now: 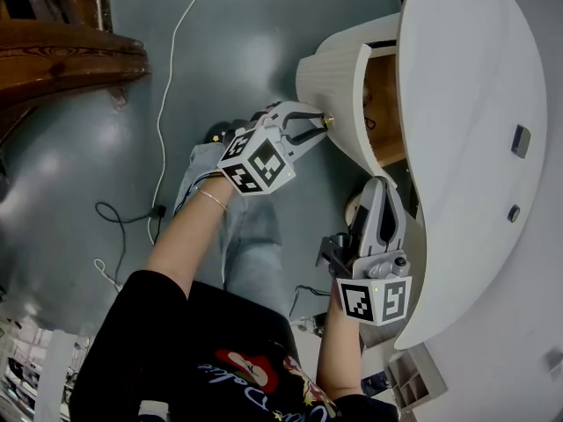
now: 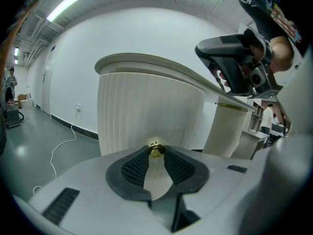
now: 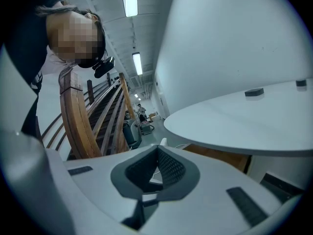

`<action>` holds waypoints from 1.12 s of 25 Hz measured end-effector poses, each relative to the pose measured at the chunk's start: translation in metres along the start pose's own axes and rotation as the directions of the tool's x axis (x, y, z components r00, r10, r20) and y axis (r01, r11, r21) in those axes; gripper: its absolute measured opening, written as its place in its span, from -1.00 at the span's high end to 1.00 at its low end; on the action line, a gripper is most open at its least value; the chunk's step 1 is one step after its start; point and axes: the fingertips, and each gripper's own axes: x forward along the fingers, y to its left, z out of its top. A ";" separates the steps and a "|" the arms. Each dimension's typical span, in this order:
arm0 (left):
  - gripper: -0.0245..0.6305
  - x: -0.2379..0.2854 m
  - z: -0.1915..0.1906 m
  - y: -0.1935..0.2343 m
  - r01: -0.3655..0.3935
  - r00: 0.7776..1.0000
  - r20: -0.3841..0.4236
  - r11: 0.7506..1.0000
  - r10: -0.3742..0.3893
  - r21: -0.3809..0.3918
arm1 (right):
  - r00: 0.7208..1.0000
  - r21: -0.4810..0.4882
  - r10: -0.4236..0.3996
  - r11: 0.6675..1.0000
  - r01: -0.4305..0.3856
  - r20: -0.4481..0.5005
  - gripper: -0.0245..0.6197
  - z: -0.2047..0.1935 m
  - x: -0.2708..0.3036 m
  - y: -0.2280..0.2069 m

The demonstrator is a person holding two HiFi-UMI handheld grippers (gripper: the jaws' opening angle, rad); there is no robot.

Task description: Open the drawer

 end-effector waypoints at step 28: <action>0.63 -0.026 -0.013 -0.005 -0.021 1.000 -0.017 1.000 0.021 -0.007 | 1.000 -0.007 0.012 1.000 -0.012 0.010 0.92 0.011 -0.006 0.004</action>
